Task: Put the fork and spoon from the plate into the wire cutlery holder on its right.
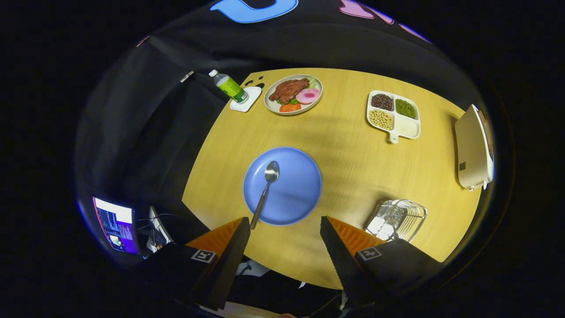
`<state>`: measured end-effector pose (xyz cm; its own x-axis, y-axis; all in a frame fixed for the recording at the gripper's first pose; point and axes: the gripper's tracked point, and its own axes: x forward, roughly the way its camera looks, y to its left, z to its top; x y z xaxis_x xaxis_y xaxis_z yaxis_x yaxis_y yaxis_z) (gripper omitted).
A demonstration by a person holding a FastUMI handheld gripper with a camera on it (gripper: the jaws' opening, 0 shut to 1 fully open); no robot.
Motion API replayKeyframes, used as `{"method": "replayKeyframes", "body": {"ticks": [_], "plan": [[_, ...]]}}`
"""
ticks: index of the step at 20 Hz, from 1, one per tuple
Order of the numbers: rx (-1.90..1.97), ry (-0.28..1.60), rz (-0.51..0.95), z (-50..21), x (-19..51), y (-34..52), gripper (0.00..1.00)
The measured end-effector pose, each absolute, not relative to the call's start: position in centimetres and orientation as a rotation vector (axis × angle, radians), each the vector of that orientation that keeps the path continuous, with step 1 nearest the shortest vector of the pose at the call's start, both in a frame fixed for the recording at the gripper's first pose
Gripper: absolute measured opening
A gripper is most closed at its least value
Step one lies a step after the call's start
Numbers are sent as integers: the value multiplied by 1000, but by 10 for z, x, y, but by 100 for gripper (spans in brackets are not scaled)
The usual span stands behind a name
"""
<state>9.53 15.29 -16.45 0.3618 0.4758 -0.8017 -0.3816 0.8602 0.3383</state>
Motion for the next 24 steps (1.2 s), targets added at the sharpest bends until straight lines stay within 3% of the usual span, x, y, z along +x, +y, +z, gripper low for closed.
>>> {"method": "replayKeyframes", "body": {"ticks": [14, 24], "plan": [[41, 1226, 446, -284, 99, 230, 100], [-27, 1254, 358, -320, 98, 233, 100]]}}
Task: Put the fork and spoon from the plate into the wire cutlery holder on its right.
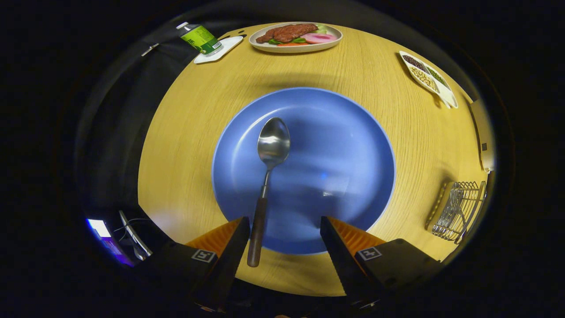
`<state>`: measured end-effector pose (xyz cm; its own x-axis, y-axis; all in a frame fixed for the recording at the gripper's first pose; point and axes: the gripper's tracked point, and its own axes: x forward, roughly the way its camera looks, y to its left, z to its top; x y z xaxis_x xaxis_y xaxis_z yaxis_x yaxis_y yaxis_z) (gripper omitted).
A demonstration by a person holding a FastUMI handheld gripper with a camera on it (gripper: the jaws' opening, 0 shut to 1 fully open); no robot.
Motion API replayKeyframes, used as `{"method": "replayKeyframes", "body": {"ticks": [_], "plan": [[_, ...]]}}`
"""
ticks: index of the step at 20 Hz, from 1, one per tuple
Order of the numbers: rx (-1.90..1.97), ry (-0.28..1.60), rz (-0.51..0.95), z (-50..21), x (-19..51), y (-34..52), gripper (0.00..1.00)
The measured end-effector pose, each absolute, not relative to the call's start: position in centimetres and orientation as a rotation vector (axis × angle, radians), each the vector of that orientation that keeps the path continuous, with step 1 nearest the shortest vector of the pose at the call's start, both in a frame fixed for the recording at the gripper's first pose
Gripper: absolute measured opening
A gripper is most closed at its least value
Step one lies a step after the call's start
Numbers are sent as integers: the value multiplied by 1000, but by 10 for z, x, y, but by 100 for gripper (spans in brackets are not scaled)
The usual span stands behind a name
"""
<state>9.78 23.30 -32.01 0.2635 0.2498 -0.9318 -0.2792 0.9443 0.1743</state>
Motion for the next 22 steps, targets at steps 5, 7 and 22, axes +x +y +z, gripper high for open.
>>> {"method": "replayKeyframes", "body": {"ticks": [5, 7, 22], "plan": [[12, 1258, 345, -321, 100, 236, 85], [28, 1275, 348, -321, 98, 240, 61], [154, 1258, 444, -293, 89, 244, 9]]}}
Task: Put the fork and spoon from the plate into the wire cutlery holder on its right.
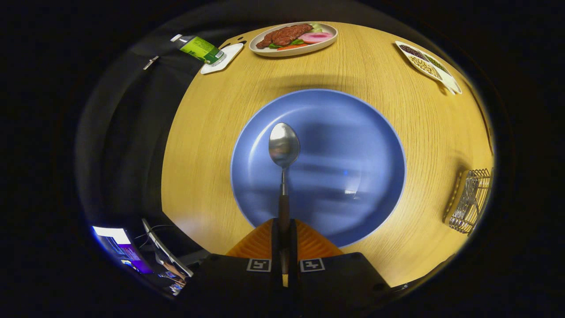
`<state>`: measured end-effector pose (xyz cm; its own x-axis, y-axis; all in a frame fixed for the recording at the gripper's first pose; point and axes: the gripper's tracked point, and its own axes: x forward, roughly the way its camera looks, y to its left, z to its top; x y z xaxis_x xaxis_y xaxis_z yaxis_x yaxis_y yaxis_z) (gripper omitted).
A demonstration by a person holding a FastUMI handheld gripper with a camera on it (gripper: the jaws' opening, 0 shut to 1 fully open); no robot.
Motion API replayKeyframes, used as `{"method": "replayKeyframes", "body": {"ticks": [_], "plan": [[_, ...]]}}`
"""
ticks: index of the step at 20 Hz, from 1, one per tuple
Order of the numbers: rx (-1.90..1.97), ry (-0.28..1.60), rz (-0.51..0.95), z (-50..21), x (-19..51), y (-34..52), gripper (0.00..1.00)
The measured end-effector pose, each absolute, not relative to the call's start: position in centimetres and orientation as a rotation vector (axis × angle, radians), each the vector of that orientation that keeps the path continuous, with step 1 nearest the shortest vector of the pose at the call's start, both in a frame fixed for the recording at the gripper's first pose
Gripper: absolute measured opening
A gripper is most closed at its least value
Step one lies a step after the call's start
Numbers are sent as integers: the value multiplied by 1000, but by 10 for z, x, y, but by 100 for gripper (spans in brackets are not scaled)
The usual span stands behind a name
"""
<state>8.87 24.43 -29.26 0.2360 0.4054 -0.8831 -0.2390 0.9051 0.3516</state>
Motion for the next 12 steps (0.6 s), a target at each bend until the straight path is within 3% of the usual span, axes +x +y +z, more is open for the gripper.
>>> {"method": "replayKeyframes", "body": {"ticks": [12], "plan": [[107, 1145, 501, -193, 66, 146, 9]]}}
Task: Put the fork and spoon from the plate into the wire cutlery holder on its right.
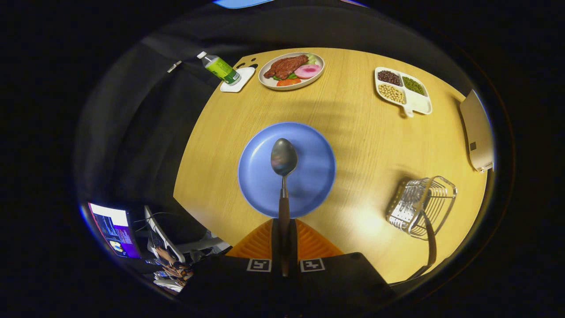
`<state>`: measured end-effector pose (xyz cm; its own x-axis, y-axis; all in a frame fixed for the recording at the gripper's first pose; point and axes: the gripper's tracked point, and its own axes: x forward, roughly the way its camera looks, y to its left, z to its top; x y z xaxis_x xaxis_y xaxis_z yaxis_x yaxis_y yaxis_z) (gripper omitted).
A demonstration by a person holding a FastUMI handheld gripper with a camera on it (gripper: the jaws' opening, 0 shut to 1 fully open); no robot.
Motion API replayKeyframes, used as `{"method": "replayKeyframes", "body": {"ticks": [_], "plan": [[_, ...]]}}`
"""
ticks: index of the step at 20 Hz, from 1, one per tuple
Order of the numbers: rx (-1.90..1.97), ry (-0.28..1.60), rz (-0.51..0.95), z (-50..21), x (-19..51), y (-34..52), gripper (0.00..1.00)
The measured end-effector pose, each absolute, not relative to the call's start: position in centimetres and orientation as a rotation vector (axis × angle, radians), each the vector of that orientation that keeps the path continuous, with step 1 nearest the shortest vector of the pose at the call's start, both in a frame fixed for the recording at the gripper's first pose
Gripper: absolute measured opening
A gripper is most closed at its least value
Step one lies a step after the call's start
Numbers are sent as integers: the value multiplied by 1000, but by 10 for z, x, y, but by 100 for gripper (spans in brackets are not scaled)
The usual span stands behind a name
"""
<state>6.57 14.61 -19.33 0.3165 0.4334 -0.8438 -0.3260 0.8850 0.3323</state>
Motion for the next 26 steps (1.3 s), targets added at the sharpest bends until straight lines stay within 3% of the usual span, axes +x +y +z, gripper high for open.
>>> {"method": "replayKeyframes", "body": {"ticks": [11, 17, 26], "plan": [[200, 1155, 363, -139, 41, 9, 9], [176, 1207, 278, -156, 39, -44, 9], [182, 1331, 256, -185, 46, -58, 9]]}}
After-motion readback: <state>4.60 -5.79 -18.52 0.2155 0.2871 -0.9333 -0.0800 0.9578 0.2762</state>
